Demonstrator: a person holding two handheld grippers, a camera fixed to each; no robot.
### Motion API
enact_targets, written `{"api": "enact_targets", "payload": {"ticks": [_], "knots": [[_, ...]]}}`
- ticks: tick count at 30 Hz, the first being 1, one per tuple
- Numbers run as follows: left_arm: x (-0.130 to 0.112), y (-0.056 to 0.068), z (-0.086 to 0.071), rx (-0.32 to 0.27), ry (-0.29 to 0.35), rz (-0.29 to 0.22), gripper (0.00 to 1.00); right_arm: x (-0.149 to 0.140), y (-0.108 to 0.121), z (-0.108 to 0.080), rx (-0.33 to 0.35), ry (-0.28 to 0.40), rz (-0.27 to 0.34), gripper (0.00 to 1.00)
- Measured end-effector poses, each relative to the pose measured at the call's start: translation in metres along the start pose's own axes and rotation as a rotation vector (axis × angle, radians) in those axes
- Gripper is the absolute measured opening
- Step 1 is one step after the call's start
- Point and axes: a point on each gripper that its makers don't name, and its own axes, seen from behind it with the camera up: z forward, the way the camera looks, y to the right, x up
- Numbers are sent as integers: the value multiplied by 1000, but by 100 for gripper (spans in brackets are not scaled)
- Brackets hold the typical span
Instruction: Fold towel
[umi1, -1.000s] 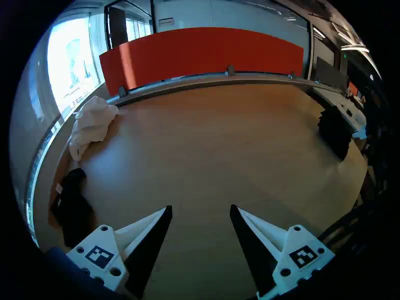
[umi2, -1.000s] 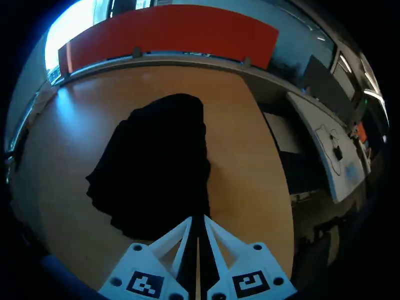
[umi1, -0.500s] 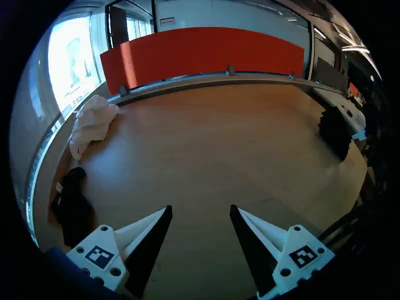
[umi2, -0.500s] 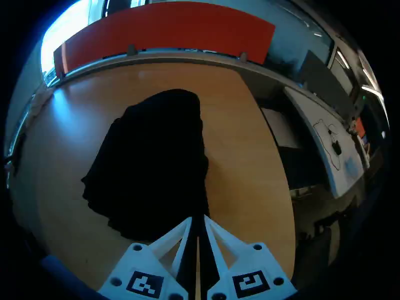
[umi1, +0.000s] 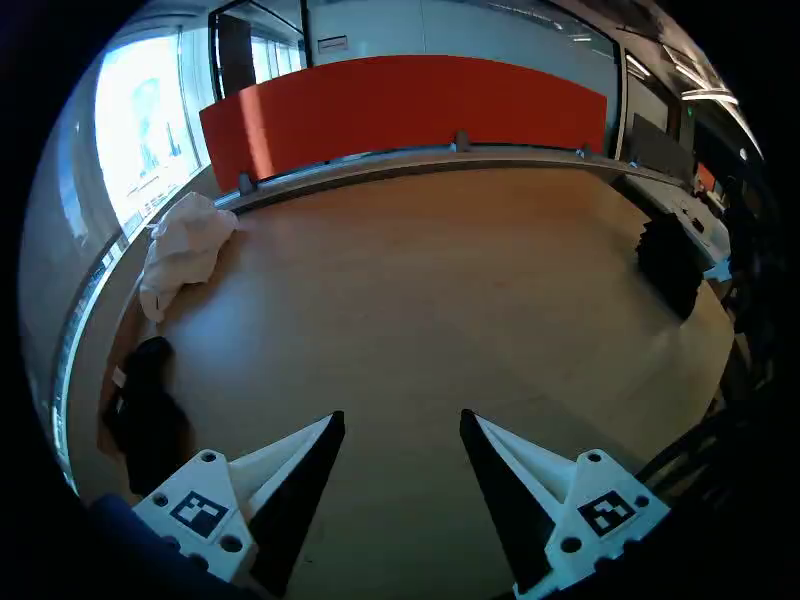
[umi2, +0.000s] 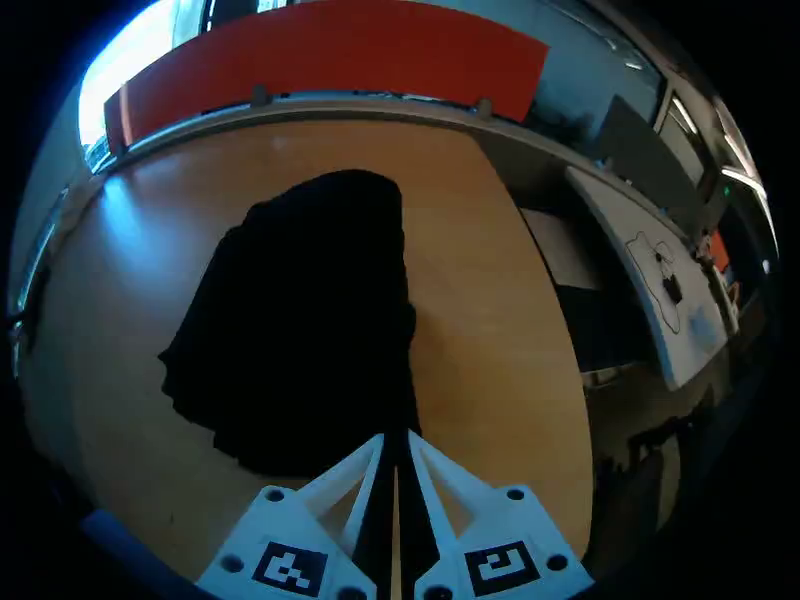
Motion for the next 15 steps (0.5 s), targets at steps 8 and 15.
{"api": "enact_targets", "payload": {"ticks": [8,15], "knots": [[0,-3,-2,1,3,-1,85,0,-1,-2,-1,5,28,2],[0,-6,-4,6,7,-5,85,5,-2,-15,-12,47,33,5]]}}
